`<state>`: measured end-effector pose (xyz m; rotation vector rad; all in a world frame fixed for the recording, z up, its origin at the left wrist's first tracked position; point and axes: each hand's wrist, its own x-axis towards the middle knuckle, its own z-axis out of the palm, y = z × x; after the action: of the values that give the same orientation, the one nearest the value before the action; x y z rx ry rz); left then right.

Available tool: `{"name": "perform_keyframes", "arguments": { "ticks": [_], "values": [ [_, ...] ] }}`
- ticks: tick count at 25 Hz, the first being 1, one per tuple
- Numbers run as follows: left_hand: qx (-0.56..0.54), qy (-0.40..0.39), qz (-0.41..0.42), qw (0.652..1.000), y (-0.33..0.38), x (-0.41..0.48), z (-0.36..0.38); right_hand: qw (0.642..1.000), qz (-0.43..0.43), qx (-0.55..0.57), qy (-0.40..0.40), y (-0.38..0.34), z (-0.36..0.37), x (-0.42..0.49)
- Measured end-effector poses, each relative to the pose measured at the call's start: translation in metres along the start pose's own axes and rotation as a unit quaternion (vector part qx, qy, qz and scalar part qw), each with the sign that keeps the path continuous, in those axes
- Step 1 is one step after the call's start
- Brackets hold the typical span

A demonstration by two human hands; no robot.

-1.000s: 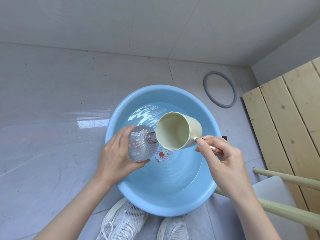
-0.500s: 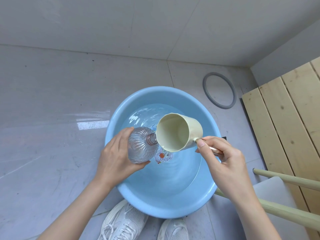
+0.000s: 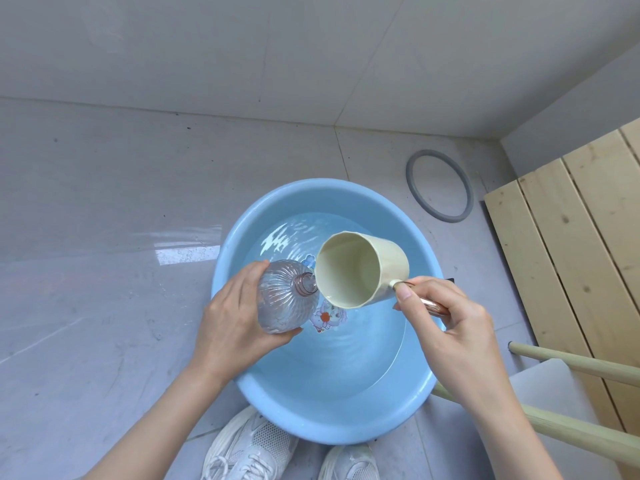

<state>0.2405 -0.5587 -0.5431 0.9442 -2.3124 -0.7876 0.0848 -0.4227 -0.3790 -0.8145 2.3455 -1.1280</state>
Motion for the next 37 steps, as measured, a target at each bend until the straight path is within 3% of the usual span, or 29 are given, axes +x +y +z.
{"name": "perform_keyframes", "arguments": {
  "ticks": [37],
  "values": [
    [0.0, -0.003, -0.005, 1.0, -0.0007, 0.0, 0.0008, 0.999, -0.031, -0.019, 0.007, -0.01, 0.0026, 0.0008]
  ]
}}
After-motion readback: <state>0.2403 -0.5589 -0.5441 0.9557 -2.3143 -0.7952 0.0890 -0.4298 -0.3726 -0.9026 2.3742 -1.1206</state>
